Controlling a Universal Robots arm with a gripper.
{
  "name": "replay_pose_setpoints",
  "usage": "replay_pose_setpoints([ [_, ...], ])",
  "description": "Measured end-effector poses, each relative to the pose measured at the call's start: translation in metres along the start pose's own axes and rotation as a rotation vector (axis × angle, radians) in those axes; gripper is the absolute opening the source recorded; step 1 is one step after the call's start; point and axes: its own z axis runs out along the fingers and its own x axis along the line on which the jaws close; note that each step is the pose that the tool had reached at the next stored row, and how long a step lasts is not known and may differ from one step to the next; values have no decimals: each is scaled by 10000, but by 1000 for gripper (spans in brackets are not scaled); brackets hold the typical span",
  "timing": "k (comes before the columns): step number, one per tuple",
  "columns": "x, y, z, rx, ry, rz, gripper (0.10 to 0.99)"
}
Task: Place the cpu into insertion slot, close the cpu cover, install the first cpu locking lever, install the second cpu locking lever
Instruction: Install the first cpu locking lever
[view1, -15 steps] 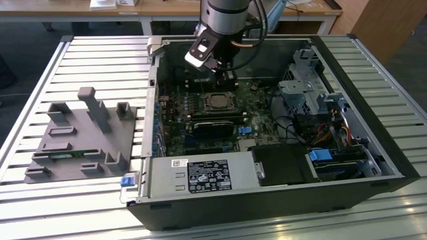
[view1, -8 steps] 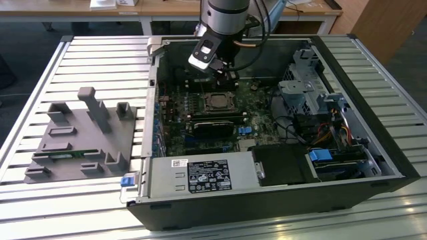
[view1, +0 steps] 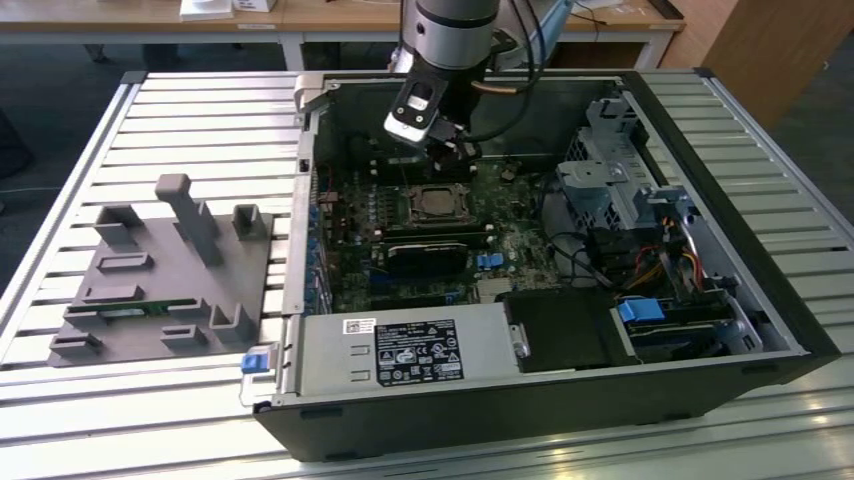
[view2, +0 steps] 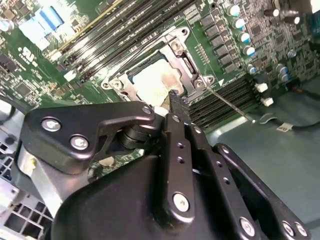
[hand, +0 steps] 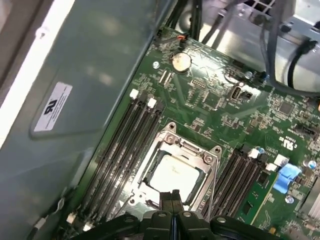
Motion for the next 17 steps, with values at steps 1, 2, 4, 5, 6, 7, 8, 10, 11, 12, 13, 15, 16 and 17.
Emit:
replay_pose_setpoints([
  [1, 0, 0, 0, 37, 1, -441, 106],
  [2, 0, 0, 1, 74, 2, -1039, 106],
  [4, 0, 0, 1, 93, 5, -1353, 106],
  [5, 0, -1, 1, 101, 7, -1514, 106],
  [6, 0, 0, 1, 110, 8, -1671, 106],
  [7, 0, 0, 1, 119, 10, -1833, 106],
  [8, 0, 0, 1, 129, 11, -1984, 106],
  [10, 0, 0, 1, 146, 13, -2290, 106],
  [11, 0, -1, 1, 154, 15, -2419, 106],
  [12, 0, -1, 1, 160, 16, -2531, 106],
  [13, 0, -1, 1, 166, 17, -2637, 106],
  [15, 0, -1, 1, 176, 18, -2835, 106],
  [16, 0, -1, 0, 179, 18, -2907, 106],
  [17, 0, -1, -2, 180, 15, -2951, 106],
])
